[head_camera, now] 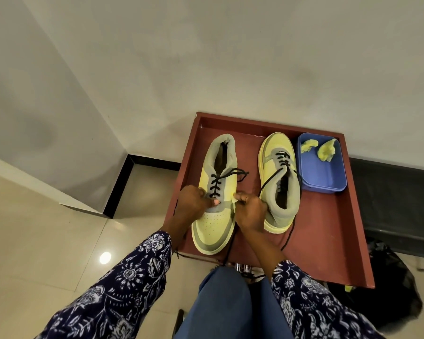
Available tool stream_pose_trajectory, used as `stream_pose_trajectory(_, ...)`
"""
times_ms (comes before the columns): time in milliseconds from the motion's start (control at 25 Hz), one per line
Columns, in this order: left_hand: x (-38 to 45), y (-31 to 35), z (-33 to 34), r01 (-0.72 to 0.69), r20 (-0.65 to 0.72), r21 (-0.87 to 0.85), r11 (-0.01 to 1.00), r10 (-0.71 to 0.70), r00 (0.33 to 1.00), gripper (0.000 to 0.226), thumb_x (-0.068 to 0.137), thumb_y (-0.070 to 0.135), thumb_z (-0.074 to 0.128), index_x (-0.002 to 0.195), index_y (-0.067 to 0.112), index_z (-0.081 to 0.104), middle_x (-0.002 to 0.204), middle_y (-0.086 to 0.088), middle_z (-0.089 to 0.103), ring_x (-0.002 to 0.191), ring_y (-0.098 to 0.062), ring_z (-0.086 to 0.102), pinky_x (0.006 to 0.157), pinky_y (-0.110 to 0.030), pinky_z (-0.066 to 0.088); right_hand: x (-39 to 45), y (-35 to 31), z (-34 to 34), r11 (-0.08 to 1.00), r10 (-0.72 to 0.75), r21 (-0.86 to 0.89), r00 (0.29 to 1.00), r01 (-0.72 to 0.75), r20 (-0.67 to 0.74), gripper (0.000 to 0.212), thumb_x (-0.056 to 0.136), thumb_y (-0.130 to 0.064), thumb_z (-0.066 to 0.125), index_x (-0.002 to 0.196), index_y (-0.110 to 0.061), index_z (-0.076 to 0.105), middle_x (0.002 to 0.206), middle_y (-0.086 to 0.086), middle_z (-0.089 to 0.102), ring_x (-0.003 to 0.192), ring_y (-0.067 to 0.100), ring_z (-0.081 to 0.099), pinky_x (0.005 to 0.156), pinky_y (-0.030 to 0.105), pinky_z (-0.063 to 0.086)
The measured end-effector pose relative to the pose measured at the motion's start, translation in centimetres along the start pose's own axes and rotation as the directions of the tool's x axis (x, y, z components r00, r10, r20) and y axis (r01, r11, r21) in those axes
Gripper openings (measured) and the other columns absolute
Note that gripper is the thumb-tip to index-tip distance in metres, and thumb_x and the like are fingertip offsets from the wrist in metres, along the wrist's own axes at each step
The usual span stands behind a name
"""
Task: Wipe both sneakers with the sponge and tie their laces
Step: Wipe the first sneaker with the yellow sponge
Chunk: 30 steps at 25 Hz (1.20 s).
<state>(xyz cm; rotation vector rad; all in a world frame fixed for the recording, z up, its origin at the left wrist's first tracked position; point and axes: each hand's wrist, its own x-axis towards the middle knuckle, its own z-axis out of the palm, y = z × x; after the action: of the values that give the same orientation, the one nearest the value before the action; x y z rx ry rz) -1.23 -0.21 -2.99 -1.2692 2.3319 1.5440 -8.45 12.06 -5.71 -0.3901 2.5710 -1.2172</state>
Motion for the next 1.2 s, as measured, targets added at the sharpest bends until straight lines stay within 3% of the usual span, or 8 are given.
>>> stream_pose_trajectory(120,0.0,0.1,0.1,0.017,-0.004,-0.046,0.999,-0.017,1.000,0.043,0.077,0.019,0.074,0.049,0.009,0.043,0.054,-0.006,0.042,0.057,-0.019,0.045,0.061,-0.029,0.039,-1.1,0.3,0.1,1.000,-0.007,0.008,1.000,0.007,0.009,0.032,0.082,0.010,0.050,0.108,0.001,0.067,0.114,0.013,0.067,0.107,0.024,0.063,0.088,0.007,0.032)
stream_pose_trajectory(320,0.0,0.2,0.4,0.034,-0.014,-0.036,0.999,-0.035,0.999,0.033,0.079,0.021,0.072,0.062,0.002,0.052,0.068,-0.014,0.048,0.069,-0.021,0.049,0.067,-0.030,0.042,-6.1,1.3,1.1,0.997,0.068,0.046,0.998,-0.067,-0.008,0.029,0.086,0.003,0.053,0.110,-0.004,0.067,0.116,0.011,0.066,0.108,0.024,0.061,0.090,0.017,0.039)
stream_pose_trajectory(480,-0.5,0.1,0.3,0.019,-0.036,-0.023,1.000,-0.020,0.999,0.031,0.078,0.021,0.073,0.073,-0.006,0.060,0.068,-0.010,0.052,0.072,-0.021,0.052,0.069,-0.031,0.044,-9.2,1.5,1.7,0.986,0.115,0.115,0.993,-0.117,0.023,0.029,0.090,-0.004,0.054,0.116,-0.006,0.063,0.123,0.008,0.061,0.113,0.021,0.058,0.096,0.019,0.040)
stream_pose_trajectory(720,-0.7,-0.3,-0.1,0.053,0.019,0.008,0.999,-0.053,0.998,0.027,0.078,0.023,0.072,0.062,0.014,0.054,0.068,-0.001,0.053,0.080,-0.022,0.057,0.075,-0.034,0.047,-9.0,0.8,1.6,0.927,0.254,0.268,0.965,-0.263,0.070,0.034,0.089,-0.007,0.056,0.123,-0.005,0.058,0.129,0.007,0.054,0.120,0.022,0.052,0.097,0.021,0.039)
stream_pose_trajectory(960,-0.7,-0.8,-0.3,0.041,0.044,-0.023,0.999,-0.040,0.998,0.023,0.078,0.023,0.073,0.087,0.004,0.066,0.085,-0.005,0.062,0.081,-0.017,0.057,0.074,-0.031,0.047,-5.8,0.7,2.1,0.952,0.237,0.189,0.970,-0.241,0.044,0.031,0.090,-0.002,0.052,0.119,-0.004,0.060,0.126,0.009,0.057,0.118,0.022,0.053,0.100,0.019,0.037)
stream_pose_trajectory(1040,-0.8,-0.8,-0.3,0.035,0.046,-0.039,0.999,-0.034,0.998,0.022,0.077,0.022,0.073,0.084,0.002,0.066,0.087,-0.008,0.063,0.077,-0.016,0.057,0.068,-0.029,0.047,-3.6,0.0,2.0,0.945,0.249,0.213,0.968,-0.249,0.028,0.031,0.089,0.000,0.051,0.118,-0.004,0.062,0.124,0.009,0.061,0.118,0.023,0.055,0.102,0.023,0.038)
stream_pose_trajectory(1200,-1.0,-0.7,-0.4,0.043,0.059,-0.050,0.998,-0.041,0.997,0.020,0.079,0.020,0.071,0.065,0.015,0.058,0.070,0.000,0.058,0.067,-0.012,0.055,0.058,-0.023,0.043,0.1,-1.3,0.8,0.964,0.250,0.097,0.968,-0.247,-0.025,0.031,0.088,0.000,0.050,0.115,-0.007,0.064,0.118,0.010,0.066,0.111,0.026,0.059,0.092,0.023,0.042)
